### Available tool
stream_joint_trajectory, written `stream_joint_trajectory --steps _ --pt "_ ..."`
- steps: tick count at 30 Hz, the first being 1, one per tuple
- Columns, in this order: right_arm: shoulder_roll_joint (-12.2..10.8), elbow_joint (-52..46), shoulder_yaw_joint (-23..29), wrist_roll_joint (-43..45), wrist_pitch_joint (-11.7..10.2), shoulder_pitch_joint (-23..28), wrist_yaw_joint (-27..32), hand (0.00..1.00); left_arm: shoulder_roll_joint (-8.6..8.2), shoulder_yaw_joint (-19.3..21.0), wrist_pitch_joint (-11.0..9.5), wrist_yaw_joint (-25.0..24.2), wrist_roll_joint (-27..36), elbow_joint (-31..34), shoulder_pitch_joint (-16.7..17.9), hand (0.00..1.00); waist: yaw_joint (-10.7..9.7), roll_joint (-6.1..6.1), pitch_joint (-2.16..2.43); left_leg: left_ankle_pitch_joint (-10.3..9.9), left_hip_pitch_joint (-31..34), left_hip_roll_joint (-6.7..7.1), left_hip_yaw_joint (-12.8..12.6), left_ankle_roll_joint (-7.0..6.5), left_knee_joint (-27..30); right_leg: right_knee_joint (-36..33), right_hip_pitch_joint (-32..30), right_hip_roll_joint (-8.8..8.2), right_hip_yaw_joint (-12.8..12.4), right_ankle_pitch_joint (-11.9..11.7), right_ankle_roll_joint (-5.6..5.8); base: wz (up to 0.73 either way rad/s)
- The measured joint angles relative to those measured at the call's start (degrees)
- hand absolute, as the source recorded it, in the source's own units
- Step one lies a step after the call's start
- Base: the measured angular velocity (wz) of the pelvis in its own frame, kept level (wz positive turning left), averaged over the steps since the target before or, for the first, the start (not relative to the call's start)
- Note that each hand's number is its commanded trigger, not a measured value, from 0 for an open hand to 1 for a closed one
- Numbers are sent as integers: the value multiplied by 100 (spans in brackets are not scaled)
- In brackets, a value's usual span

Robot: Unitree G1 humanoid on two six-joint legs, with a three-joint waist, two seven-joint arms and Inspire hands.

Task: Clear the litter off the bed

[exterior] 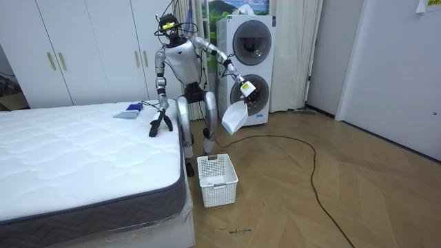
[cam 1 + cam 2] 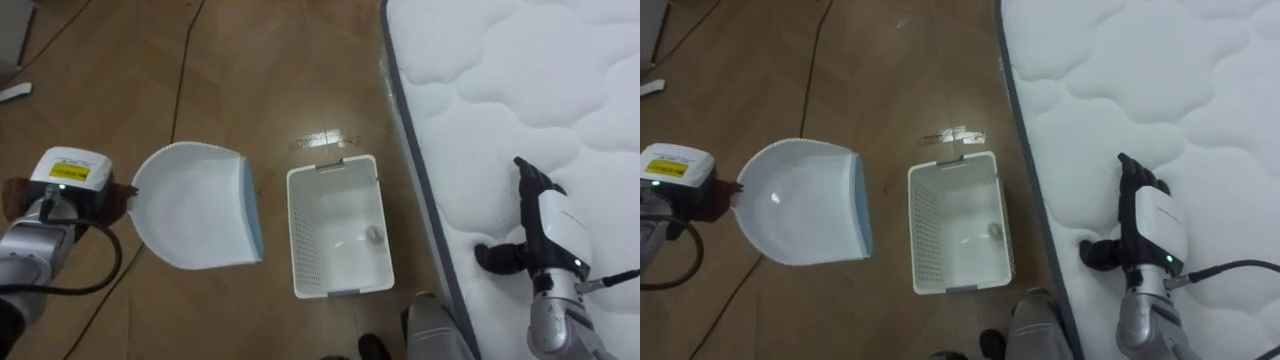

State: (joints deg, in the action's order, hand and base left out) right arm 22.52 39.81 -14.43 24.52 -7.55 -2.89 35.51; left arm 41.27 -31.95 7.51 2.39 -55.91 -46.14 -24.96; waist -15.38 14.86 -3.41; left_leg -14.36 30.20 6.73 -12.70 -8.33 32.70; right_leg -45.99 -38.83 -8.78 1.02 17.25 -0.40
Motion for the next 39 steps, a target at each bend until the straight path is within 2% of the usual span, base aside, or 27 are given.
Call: stream_joint_trajectory --steps 6,10,15,20,21,23,26,28,30,31,32,34,35,36,37,39 --pt "0 0 0 -3 -44 -8 14 0 12 -1 0 -325 -65 0 -10 100 -7 -11 -1 -1 5 -2 -68 0 -31 -1 -40 -7 -41 9 13 -1" --pt "0 0 -16 -2 -70 -9 53 0 102 -1 0 -424 -61 0 -44 100 -12 -14 -3 0 25 -9 -91 -1 -54 8 -62 -15 -4 12 9 0" --pt "1 1 -18 -7 -70 49 92 0 115 -2 -1 -395 -60 -1 -96 100 3 -14 -3 0 14 -47 -89 -1 -97 94 -13 10 13 5 14 4" --pt "10 -4 -61 -313 -120 125 217 0 114 6 -12 -22 11 -2 -97 100 121 -40 -8 -6 -6 -93 -122 9 -101 146 28 33 42 -6 5 0" --pt "14 -2 -64 -365 -132 181 270 0 109 19 -47 106 32 5 -98 100 166 -63 -21 -13 -49 -101 -124 19 -105 164 68 47 37 -6 5 -7" --pt "13 22 -72 -422 -131 221 304 0 108 33 -76 304 151 5 -93 100 265 -110 -14 -42 -99 -123 -128 26 -108 192 119 101 -7 -6 6 -9" --pt "9 22 -60 -448 -131 291 304 0 108 333 -177 632 378 203 88 100 357 -212 -1 -56 -120 -133 -119 33 -93 213 126 128 -23 -8 4 -7" --pt "5 158 -86 -455 -168 360 292 0 92 588 -371 876 584 501 347 100 621 -352 6 -104 -258 -236 -227 66 -100 340 202 333 -230 -64 20 -42" --pt "-1 239 -118 -461 -175 415 185 0 8 898 -563 1080 588 676 666 100 814 -456 45 -173 -430 -308 -230 119 -114 464 360 481 -356 -113 -8 -63" --pt "-20 258 -121 -507 -174 424 91 0 -43 1058 -667 1203 637 721 854 100 905 -540 84 -204 -562 -320 -207 145 -152 523 469 545 -424 -116 -10 -55" --pt "-25 287 -122 -525 -171 438 47 0 -78 1142 -708 1245 643 734 919 100 937 -586 104 -217 -619 -318 -176 157 -171 551 522 571 -447 -120 -15 -44" --pt "-57 489 -120 -692 -171 430 -4 0 -281 1400 -753 1463 708 857 1177 100 1030 -738 162 -236 -892 -318 -164 165 -349 719 778 660 -570 -154 7 -33" --pt "-57 512 -120 -748 -165 443 -4 0 -325 1413 -760 1517 803 917 1262 100 1046 -763 171 -235 -970 -319 -161 164 -414 781 849 666 -568 -173 4 -25" --pt "-57 559 -106 -917 -161 481 0 0 -447 1420 -810 1550 1058 1024 1391 100 1049 -785 175 -234 -1135 -331 -118 164 -509 936 1019 689 -553 -201 12 -17" --pt "-68 598 -100 -1091 -161 515 0 0 -531 1420 -874 1550 1306 1199 1507 100 1046 -843 204 -234 -1252 -349 -108 164 -596 1059 1169 714 -548 -223 20 -10" --pt "-110 609 56 -1206 -170 578 -4 0 -608 1420 -1015 1550 1613 1430 1577 100 1035 -892 220 -239 -1360 -423 -92 166 -647 1304 1378 746 -448 -309 6 -2"
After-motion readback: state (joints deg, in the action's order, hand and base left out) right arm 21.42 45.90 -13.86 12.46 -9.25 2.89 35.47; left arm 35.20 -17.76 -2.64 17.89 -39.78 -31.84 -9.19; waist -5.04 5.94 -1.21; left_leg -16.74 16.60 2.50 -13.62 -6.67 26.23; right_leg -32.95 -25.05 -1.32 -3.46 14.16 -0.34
